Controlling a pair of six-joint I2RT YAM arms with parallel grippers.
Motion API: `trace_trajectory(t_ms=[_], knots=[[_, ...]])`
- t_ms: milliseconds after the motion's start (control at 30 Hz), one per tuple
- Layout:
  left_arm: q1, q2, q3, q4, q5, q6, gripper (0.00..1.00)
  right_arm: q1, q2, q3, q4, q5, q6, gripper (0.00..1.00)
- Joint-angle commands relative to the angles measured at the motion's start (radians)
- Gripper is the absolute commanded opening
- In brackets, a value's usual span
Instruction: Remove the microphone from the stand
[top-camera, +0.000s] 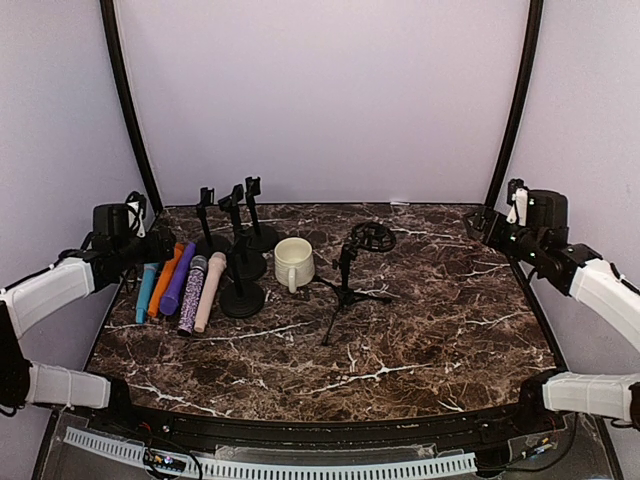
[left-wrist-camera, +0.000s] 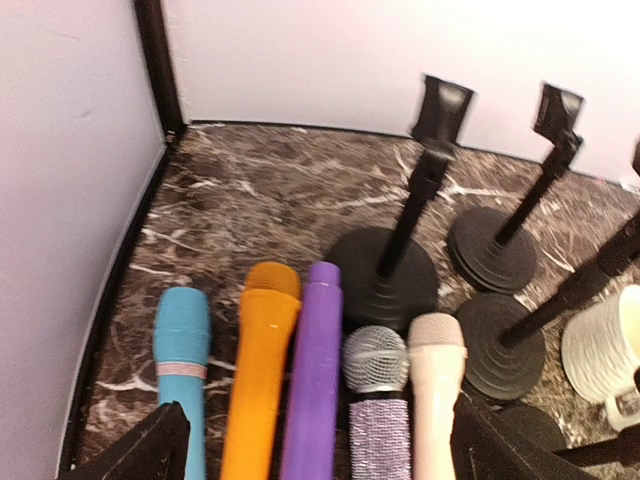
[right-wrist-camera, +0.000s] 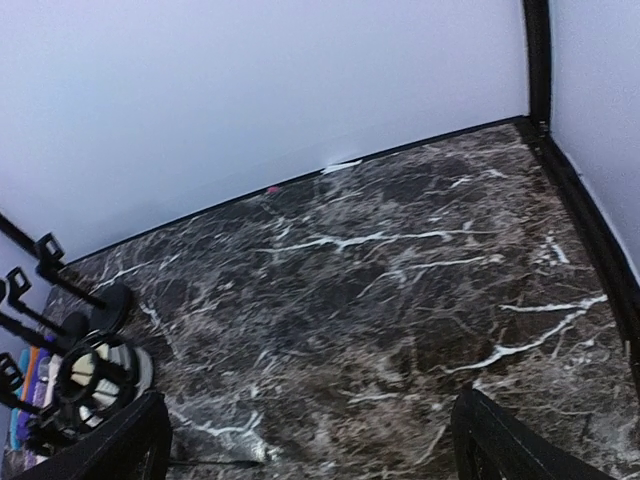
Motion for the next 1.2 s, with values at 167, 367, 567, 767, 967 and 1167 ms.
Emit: trace_trajectory(t_ms=[167, 367, 567, 767, 967, 1167], knots=[[0.113, -0.251, -0.346, 0.495, -0.203, -0.058, 0.98, -0.388, -0.159, -0.282, 0.335, -0.058, -0.134, 0.99], [0.113, -0.319, -0.583, 0.774, -0.238, 0.018, 0.99, -0.423, -0.273, -0.523, 0.666, 0.111, -0.131, 0.99], [0.112, -0.324, -0.635, 0.731, -0.249, 0.036, 0.99, -0.422, -0.164, -0.734, 1.047, 0.236, -0.186, 0.99], [0.112, -0.317, -0.648, 0.763, -0.193, 0.036, 0.99, -0.423, 0.002, -0.798, 1.275, 0.186, -0.193, 0.99], [0.112, -0.317, -0.646, 0.753, -0.186, 0.028, 0.99, -0.421, 0.015, -0.793, 1.259, 0.176, -0.189, 0.99], [0.112, -0.284, -0.635, 0.757, -0.188, 0.034, 0.99, -0.421, -0.001, -0.792, 1.239, 0.206, -0.200, 0.99]])
